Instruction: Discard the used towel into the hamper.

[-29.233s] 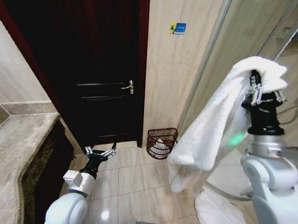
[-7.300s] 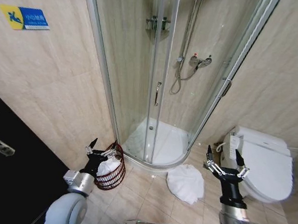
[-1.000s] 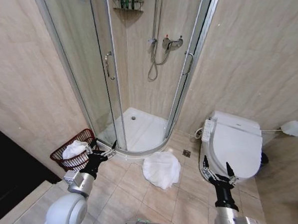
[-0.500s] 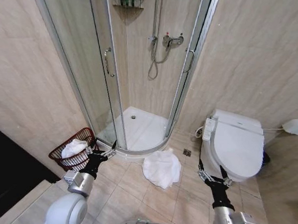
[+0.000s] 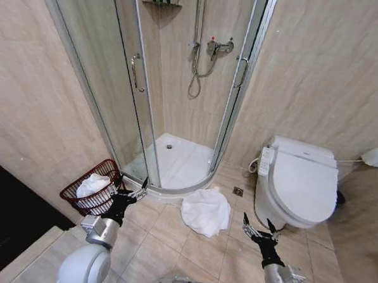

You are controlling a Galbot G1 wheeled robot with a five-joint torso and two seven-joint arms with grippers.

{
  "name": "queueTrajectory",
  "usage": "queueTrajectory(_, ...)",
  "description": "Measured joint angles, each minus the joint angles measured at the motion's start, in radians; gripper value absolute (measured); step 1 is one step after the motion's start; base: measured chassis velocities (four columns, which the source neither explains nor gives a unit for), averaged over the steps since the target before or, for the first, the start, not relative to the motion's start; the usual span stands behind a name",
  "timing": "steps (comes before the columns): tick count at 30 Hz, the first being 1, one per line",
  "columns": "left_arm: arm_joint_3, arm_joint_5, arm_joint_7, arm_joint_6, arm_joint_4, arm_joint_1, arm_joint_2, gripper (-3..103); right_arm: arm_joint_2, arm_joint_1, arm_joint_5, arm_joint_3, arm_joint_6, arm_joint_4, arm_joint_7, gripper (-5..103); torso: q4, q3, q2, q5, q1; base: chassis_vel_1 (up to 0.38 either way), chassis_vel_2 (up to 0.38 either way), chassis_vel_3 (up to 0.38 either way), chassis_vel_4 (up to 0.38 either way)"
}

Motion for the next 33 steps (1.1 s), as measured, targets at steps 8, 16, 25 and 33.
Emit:
queueTrajectory(8, 0.000, 0.000, 0.000, 0.000, 0.000, 0.000, 0.000, 100, 0.024, -0.046, -0.084, 0.000, 0.042, 0.147, 0.022, 100, 0.0001, -0.019, -0.033, -0.0002, -0.014, 0.000, 0.000, 0.000, 0.000)
queueTrajectory(16, 0.000, 0.000, 0.000, 0.000, 0.000, 0.000, 0.000, 100, 0.070, -0.056, -0.135, -0.021, 0.039, 0.190, 0.034, 100, 0.0001, -0.044, -0.076, 0.0000, -0.032, 0.000, 0.000, 0.000, 0.000)
queueTrajectory(25, 0.000, 0.000, 0.000, 0.000, 0.000, 0.000, 0.000, 100, 0.083, -0.062, -0.139, -0.018, 0.052, 0.182, 0.046, 100, 0.0001, -0.065, -0.112, 0.0000, -0.048, 0.000, 0.000, 0.000, 0.000)
queueTrajectory(33, 0.000, 0.000, 0.000, 0.000, 0.000, 0.000, 0.000, 100, 0.083, -0.060, -0.151, -0.023, 0.058, 0.165, 0.054, 100, 0.0001, -0.084, -0.145, 0.0000, -0.062, 0.000, 0.000, 0.000, 0.000)
